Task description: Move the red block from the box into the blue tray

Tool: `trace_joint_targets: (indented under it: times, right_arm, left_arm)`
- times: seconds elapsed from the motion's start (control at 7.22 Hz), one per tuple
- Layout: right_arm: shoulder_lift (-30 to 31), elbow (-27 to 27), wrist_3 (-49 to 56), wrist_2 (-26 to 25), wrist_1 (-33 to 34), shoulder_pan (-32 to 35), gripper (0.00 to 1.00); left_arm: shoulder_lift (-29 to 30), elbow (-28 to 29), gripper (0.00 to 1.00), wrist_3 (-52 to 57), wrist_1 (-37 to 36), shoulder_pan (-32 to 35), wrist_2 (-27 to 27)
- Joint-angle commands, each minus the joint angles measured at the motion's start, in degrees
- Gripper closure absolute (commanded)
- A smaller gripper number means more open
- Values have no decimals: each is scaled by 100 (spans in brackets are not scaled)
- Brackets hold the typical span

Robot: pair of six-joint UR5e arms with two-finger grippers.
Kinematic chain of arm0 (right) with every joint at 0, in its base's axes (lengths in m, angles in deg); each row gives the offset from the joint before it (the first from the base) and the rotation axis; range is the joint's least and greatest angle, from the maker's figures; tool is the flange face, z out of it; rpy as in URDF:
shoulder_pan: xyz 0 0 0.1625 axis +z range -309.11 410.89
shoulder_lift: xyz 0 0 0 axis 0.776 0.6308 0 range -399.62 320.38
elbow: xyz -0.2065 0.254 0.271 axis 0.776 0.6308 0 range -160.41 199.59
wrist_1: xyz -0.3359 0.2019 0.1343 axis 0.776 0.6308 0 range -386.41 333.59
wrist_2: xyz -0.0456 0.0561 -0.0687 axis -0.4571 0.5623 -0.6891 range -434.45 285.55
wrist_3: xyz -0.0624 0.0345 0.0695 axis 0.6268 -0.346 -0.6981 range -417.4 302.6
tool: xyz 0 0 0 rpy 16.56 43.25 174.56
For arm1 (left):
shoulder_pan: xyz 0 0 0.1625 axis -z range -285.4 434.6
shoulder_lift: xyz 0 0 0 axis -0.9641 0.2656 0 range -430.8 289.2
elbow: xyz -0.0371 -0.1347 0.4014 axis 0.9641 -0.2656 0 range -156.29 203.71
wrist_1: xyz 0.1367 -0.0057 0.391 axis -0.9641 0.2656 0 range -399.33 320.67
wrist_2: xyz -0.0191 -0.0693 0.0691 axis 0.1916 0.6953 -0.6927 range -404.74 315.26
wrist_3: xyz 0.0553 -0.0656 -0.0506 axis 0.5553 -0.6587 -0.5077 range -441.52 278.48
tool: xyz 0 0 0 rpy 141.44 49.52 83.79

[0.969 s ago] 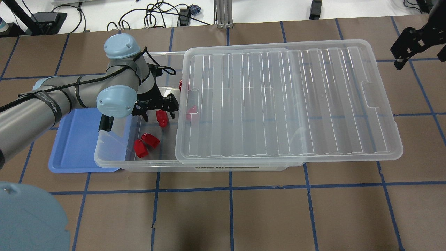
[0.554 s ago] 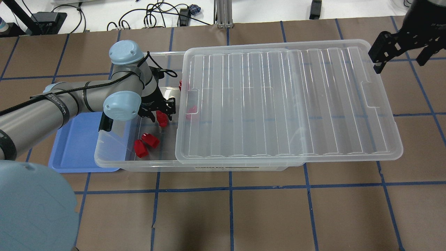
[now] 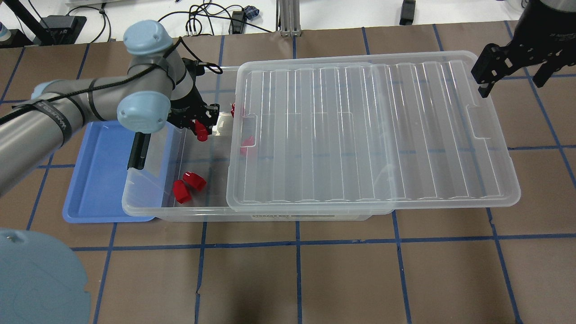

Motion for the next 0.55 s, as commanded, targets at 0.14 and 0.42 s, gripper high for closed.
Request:
trace_joint_targets:
  times: [0.14, 0.42]
  right_arm:
    - [-7, -1, 1, -12, -16, -4, 0]
    - [-7, -9, 1, -3, -16, -4, 0]
  left_arm:
    - [-496, 1237, 100, 304, 2266, -54, 27]
    - [-751, 1248, 100, 1769, 2640, -892, 0]
